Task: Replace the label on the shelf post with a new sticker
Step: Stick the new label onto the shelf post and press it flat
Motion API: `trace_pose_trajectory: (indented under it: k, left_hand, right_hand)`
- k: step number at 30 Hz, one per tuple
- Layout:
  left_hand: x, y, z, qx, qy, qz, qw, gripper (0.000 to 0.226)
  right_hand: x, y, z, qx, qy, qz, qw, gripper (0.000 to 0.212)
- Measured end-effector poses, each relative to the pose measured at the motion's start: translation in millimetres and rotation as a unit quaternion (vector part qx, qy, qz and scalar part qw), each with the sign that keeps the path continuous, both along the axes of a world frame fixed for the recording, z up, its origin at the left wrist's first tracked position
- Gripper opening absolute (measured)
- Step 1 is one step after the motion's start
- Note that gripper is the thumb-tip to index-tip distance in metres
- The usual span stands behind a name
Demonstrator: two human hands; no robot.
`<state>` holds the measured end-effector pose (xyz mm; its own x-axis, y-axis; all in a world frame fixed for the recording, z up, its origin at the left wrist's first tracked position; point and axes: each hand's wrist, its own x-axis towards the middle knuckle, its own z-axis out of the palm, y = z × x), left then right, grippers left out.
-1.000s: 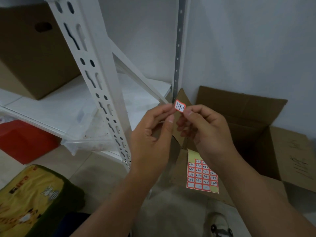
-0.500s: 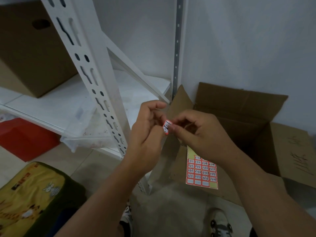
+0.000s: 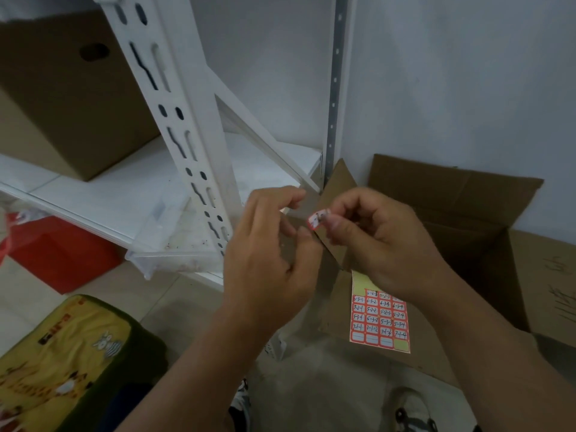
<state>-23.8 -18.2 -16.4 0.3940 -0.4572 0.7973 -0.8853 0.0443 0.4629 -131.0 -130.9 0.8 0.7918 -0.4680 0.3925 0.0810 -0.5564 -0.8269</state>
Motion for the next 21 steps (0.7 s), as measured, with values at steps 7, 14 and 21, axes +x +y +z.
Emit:
trace_pose_trajectory:
  k: [7,14,21]
  left_hand:
    - [7,15,0,-0.019,-0.043,0.015,0.999,0.036]
    - [15,28,0,-0.049,-0.052,0.041,0.997,0.036]
    - [35,29,-2,-0.067,-0.047,0.094,0.992,0.029]
  right_hand:
    - [3,12,12,0.093,-0.034,0.06,0.993,0.019]
    - [34,32,8,0.163,-0.046,0.085,0.982,0.014]
    - [57,39,6,0.248,-0.07,0.082,0.963,0.038]
